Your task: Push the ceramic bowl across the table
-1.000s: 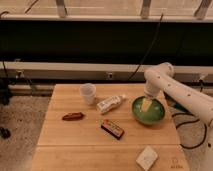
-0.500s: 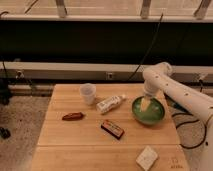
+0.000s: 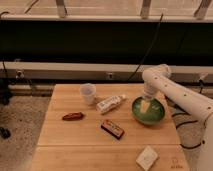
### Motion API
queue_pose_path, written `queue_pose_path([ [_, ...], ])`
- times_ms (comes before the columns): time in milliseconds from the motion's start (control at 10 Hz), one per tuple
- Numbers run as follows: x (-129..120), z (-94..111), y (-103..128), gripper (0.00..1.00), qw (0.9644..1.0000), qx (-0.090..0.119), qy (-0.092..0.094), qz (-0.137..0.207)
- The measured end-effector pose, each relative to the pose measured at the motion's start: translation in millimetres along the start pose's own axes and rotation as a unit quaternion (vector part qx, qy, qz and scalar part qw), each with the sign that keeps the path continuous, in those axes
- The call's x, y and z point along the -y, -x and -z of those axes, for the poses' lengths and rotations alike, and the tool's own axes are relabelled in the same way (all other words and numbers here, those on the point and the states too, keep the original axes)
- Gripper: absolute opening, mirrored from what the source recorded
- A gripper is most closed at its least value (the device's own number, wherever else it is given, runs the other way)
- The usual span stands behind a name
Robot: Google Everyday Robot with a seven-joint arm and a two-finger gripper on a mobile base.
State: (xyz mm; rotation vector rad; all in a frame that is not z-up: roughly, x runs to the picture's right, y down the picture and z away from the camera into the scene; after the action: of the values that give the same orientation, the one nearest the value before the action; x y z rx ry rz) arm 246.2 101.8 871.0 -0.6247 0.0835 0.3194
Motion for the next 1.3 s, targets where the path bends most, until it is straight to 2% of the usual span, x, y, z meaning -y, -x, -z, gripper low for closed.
queue_pose_path([
  [600, -2, -13, 5, 0.04, 0.9999, 0.0, 0.014, 0.006],
  [700, -3, -15, 7, 0.01, 0.9998, 0.0, 0.016, 0.008],
  [1000, -5, -23, 14, 0.0, 0.9996, 0.001, 0.024, 0.015],
  [1300, -7, -26, 35, 0.0, 0.999, 0.008, 0.03, 0.033],
])
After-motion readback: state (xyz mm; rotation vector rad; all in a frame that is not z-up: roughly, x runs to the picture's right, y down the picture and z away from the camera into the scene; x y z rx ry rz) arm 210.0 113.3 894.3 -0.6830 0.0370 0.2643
